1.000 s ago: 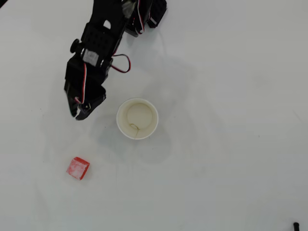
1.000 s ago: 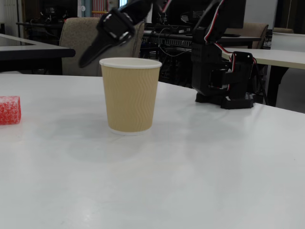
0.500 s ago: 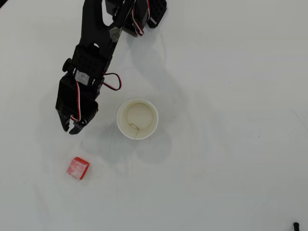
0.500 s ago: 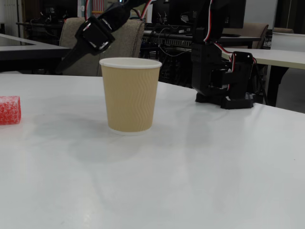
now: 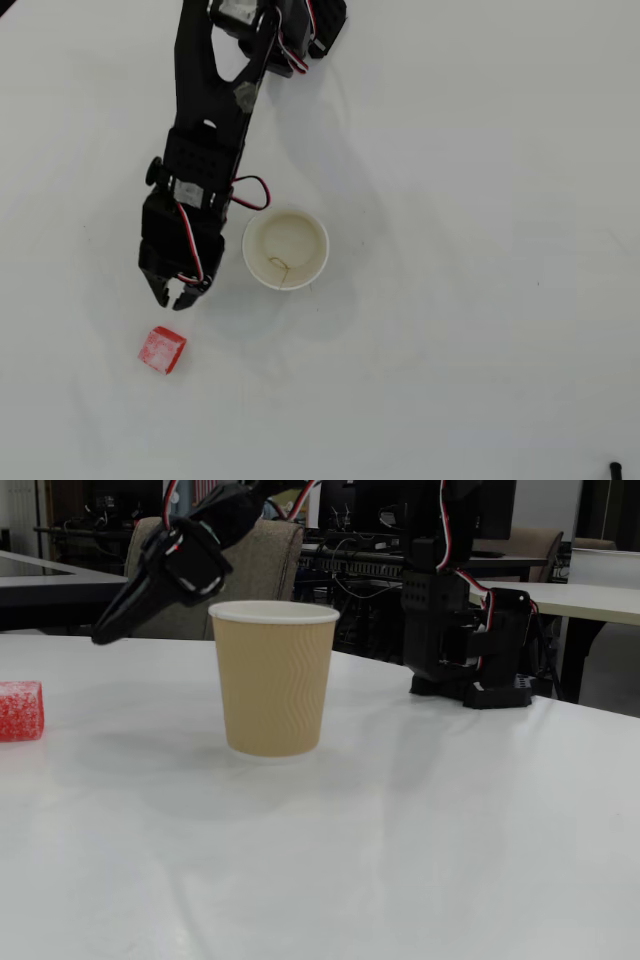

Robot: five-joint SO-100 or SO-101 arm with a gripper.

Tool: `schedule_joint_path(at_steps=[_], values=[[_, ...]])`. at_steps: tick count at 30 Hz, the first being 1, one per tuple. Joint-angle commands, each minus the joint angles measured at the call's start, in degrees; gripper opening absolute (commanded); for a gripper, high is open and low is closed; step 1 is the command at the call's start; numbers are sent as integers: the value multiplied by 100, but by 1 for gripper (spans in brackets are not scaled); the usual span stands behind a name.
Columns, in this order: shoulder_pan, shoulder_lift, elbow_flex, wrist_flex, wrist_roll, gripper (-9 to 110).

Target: Grasp a red cube and put it in the cup.

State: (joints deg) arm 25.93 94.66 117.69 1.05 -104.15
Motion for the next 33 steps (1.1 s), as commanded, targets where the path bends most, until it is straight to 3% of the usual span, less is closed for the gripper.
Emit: schedule_joint_path(at_steps=[1,14,33], values=[[-114,-44,-668,-35,-185,0],[-299,141,-1028,1143,-123,0],[193,-1468,-2531,1178,-211,0]])
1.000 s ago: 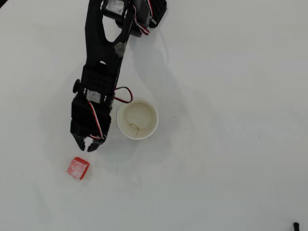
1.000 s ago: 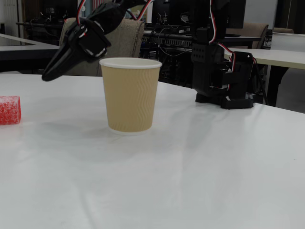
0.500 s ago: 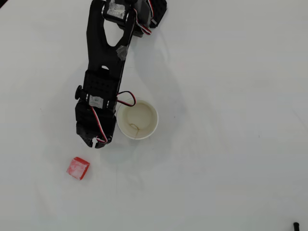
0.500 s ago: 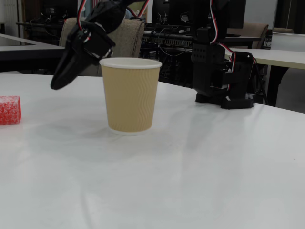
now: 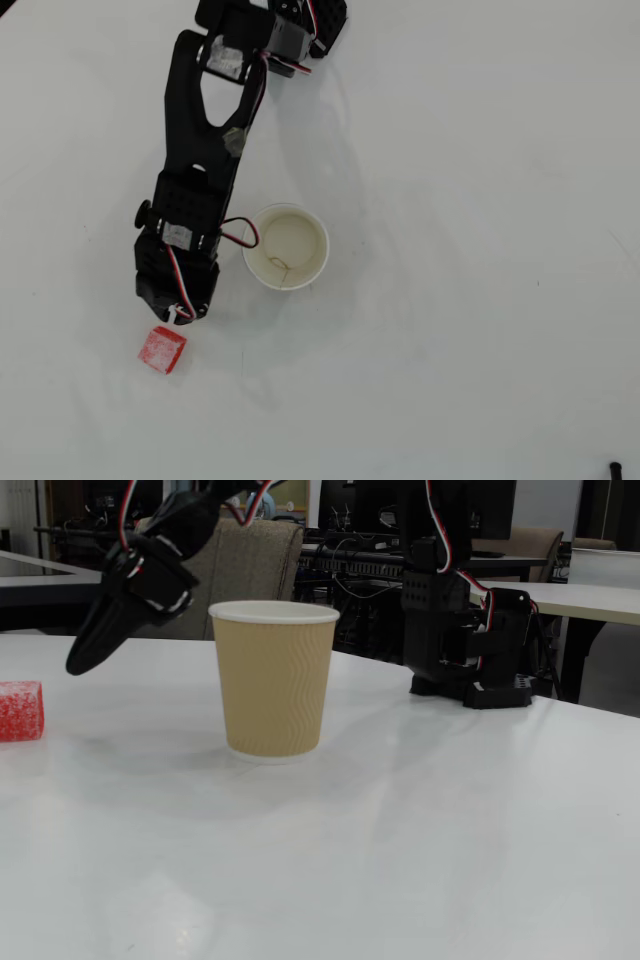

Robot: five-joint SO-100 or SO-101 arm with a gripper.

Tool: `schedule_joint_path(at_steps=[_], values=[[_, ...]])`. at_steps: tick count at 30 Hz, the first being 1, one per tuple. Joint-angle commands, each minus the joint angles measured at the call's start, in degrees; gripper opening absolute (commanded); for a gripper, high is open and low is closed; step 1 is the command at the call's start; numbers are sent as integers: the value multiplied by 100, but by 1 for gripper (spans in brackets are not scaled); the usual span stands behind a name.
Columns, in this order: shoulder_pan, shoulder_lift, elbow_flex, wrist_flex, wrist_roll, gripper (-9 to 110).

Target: Grasp a red cube and put it in the cup.

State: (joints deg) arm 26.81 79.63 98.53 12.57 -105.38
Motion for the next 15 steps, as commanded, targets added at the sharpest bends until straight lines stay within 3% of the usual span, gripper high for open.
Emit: schedule_joint_path(at_steps=[1,3,5,9,11,15], values=[[132,-18,-677,26,-123,0],[185,-123,-756,-53,-211,2],[229,-220,-879,-105,-211,16],[272,-343,-1011,-114,-211,27],[281,-360,-1028,-114,-211,39],[255,-360,-1037,-123,-211,43]])
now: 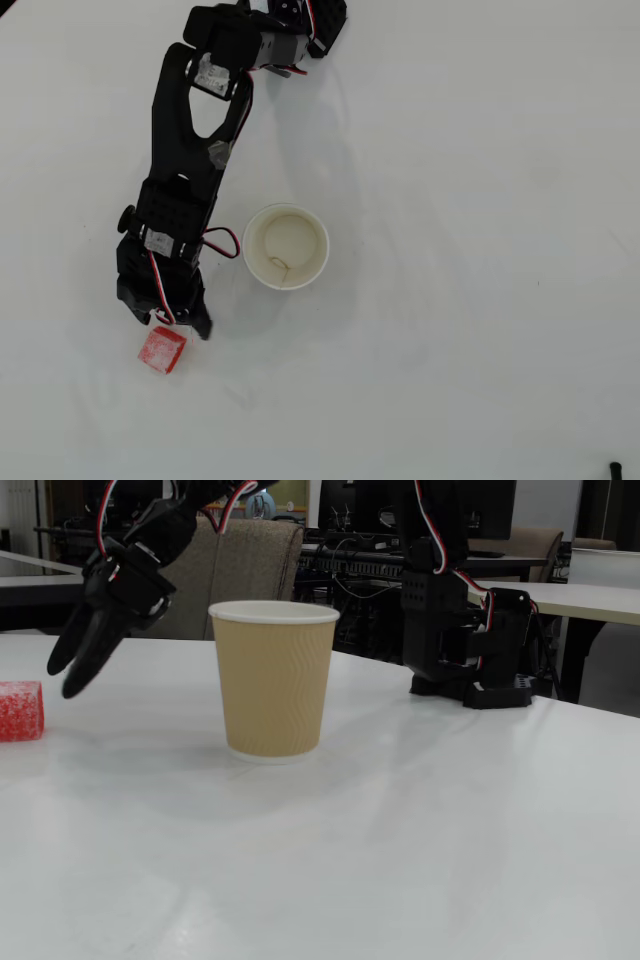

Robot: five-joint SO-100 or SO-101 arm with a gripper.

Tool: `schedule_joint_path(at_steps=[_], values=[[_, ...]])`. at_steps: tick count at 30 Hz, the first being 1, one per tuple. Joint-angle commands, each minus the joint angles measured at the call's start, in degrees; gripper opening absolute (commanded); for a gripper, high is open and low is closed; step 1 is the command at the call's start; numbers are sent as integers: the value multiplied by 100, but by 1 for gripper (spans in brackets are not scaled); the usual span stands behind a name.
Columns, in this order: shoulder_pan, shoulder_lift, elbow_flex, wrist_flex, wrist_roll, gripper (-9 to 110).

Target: Grasp a red cube and put it in the cup.

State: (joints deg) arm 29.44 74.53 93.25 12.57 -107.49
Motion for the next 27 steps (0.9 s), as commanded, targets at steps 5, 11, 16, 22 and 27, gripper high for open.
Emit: schedule_joint_path(at_steps=[5,11,16,22,27], values=[[-44,185,-510,-97,0,47],[-53,149,-571,-132,0,47],[9,18,-633,-132,0,47],[88,-97,-668,-132,9,47],[132,-281,-782,-132,26,47]])
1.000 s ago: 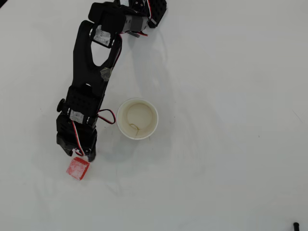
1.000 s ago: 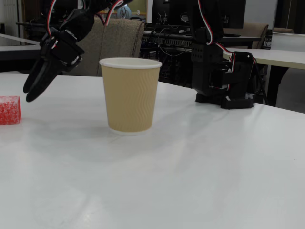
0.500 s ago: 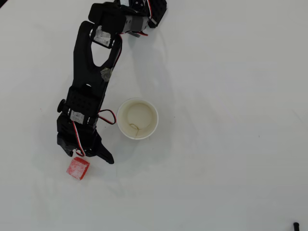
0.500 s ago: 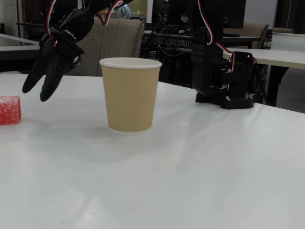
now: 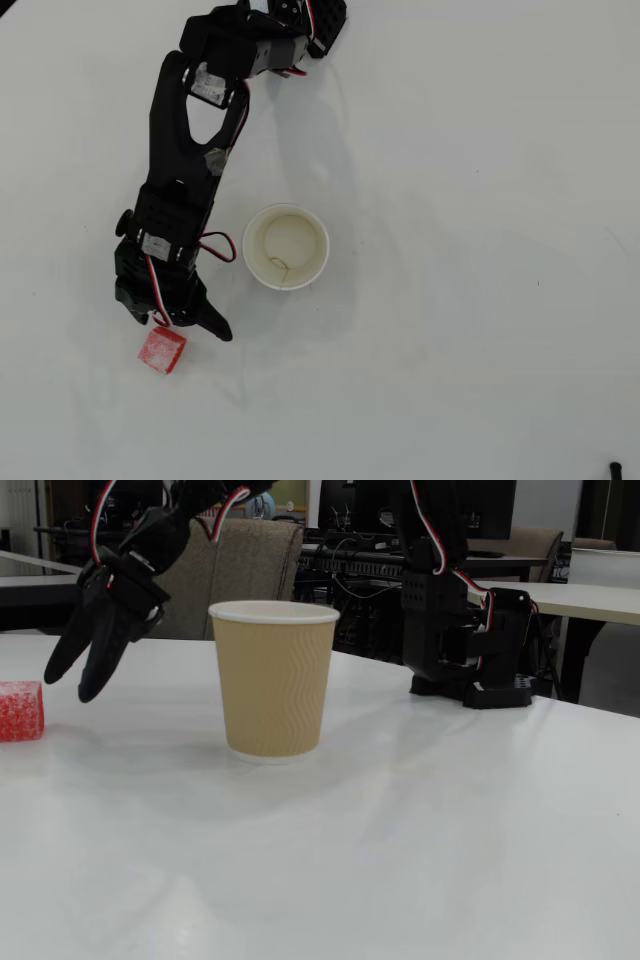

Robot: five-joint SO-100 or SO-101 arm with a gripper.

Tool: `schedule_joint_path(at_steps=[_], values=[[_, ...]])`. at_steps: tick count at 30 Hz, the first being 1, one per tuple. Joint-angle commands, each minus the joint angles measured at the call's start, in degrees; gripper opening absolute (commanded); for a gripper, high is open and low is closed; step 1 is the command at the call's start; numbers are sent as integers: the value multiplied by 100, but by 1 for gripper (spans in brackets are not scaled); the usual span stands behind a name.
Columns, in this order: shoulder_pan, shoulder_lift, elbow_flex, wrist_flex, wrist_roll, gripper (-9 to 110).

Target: Grasp a red cube and put it in the cup.

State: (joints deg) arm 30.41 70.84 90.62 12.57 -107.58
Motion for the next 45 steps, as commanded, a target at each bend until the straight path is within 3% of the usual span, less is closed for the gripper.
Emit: schedule_joint_path(at_steps=[1,45], values=[[53,53,-536,-141,35,47],[387,-747,-1371,-659,97,47]])
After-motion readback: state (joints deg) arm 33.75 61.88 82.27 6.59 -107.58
